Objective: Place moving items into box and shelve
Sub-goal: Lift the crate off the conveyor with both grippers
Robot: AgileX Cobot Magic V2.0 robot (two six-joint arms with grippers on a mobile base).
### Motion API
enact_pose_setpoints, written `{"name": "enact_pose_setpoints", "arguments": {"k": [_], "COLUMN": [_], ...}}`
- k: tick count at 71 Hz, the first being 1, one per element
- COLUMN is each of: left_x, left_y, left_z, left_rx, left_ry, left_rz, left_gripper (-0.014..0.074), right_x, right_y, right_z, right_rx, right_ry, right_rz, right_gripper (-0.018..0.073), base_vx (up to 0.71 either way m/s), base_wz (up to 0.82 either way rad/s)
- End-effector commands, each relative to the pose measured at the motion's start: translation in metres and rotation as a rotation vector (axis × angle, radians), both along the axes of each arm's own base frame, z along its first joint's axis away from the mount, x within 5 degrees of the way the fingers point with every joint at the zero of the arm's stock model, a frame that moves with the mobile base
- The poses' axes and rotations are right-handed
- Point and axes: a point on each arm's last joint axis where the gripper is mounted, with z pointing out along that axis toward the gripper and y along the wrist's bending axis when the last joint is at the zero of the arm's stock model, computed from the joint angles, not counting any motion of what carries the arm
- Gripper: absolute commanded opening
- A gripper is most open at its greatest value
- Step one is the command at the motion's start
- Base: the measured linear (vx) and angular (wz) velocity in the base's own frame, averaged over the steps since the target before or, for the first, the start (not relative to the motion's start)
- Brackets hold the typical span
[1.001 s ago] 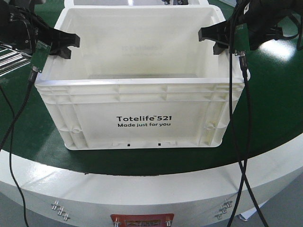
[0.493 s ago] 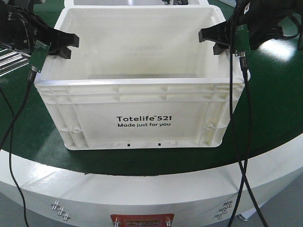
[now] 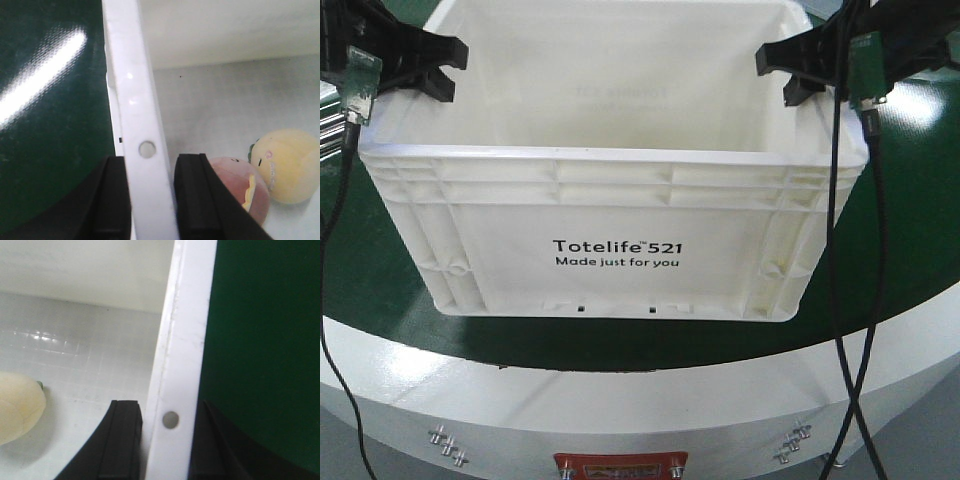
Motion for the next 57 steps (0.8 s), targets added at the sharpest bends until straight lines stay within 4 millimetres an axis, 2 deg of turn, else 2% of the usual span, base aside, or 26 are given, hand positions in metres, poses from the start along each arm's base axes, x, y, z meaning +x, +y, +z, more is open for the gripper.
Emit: {"name": "enact_pose_setpoints", "arguments": {"k": [1, 30, 57], "left_x": [-0.016, -0.045, -0.053], "left_y": [-0.002, 0.001, 0.0], "left_z": [0.048, 0.072, 0.075], "left_rx": [-0.065, -0.087, -0.115], "left_ry": [-0.215, -0.251, -0.234], "left_rz": [-0.015, -0.028, -0.04], "left_gripper": [-0.0022, -0.002, -0.002], "right_x": [-0.017, -0.052, -0.056], "right_y": [-0.004, -0.01, -0.008], "right_z": [0.05, 0.077, 0.077], "right_rx": [0.047, 0.08, 0.103], "right_ry": [-0.227, -0.25, -0.221], "right_rz": [0.033, 0.056, 0.084], "right_gripper": [-0.0012, -0.0012, -0.0012], "base_vx": [0.0, 0.0, 0.0], "base_wz": [0.0, 0.0, 0.0]}}
